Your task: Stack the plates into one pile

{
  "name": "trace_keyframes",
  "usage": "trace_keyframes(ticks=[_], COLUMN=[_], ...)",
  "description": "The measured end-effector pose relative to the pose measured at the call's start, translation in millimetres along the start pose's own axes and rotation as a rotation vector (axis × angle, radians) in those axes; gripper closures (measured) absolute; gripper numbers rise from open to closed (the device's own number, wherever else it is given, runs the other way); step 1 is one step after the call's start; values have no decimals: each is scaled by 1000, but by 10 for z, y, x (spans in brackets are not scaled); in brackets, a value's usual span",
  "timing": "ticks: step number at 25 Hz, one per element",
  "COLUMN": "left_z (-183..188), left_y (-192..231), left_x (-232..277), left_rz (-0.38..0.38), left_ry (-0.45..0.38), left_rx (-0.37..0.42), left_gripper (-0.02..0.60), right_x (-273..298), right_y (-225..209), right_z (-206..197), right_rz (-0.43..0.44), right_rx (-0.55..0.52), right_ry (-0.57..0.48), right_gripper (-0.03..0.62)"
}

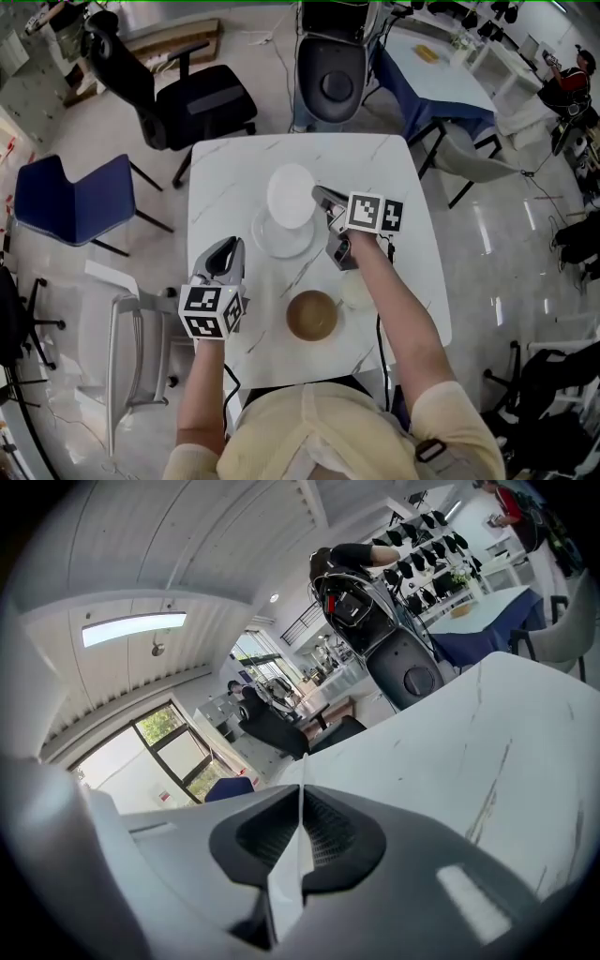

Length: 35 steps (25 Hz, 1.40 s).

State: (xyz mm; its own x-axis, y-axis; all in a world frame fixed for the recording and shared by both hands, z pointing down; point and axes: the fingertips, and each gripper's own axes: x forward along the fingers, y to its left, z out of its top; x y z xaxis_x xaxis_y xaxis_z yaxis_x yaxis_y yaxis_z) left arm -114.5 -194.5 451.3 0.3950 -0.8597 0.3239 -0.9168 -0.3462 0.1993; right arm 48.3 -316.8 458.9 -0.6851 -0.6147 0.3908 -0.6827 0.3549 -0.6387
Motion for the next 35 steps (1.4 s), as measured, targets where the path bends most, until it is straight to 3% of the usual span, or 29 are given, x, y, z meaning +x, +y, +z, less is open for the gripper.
trace_keyframes(ticks=[17,26,35], left_z=[-84,-108,-162], left_y=[-67,5,90], left_x=[-156,-227,-247], left_rz=[-39,-21,11], left_ry=[10,10,21], left_rx=[3,-2,-16], left_gripper=[557,557,557], right_x=[-320,-301,-189], right_y=[199,-178,-452], right_z=[-488,-577,-718], right_rz=[71,-81,-183], right_rx=[72,98,67], right_ry=[76,102,214], right_gripper=[577,577,565])
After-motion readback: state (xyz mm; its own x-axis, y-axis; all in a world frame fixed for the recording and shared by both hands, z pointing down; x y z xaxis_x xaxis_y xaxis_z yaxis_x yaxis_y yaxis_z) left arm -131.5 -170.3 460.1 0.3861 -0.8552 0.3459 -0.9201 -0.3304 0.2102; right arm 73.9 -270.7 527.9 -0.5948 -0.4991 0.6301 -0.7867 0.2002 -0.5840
